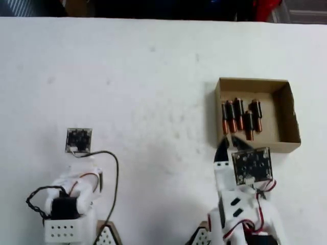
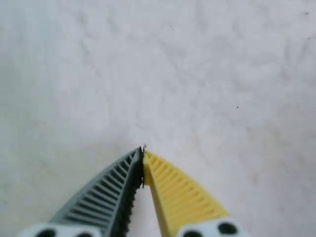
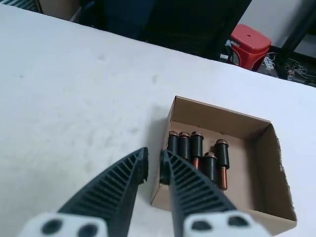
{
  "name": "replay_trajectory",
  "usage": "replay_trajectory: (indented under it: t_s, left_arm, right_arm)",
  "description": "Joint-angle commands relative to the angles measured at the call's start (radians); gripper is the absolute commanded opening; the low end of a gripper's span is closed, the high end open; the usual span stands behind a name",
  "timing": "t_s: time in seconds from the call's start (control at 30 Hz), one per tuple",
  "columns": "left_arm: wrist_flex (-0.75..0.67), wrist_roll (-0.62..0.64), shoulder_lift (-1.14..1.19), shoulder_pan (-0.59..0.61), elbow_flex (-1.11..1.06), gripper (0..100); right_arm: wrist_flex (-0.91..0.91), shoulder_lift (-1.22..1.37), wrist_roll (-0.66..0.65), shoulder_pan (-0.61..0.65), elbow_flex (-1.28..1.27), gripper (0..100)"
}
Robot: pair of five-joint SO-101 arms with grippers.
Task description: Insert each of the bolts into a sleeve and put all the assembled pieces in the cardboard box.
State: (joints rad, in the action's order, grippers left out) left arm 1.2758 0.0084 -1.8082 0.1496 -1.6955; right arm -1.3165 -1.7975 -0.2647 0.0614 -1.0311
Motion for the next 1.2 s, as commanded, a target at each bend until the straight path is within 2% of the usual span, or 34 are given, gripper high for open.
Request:
replay_trajectory:
  t_s: [0.0, 0.17, 0.63, 1.17]
  left_arm:
    - [0.008, 0.011, -0.008, -0.01, 0.002, 2]
    - [0.008, 0.011, -0.008, -0.01, 0.002, 2]
    - [0.008, 0.011, -0.008, -0.01, 0.002, 2]
    - [0.008, 0.011, -0.008, -0.01, 0.002, 2]
  right_arm:
    - [0.101, -0.001, -0.011, -0.012, -0.087, 3.0]
    - [0.206, -0.002, -0.009, -0.012, -0.166, 3.0]
    - [0.145, -0.002, -0.009, -0.01, -0.118, 3.0]
    - [0.128, -0.002, -0.009, -0.013, -0.413, 3.1]
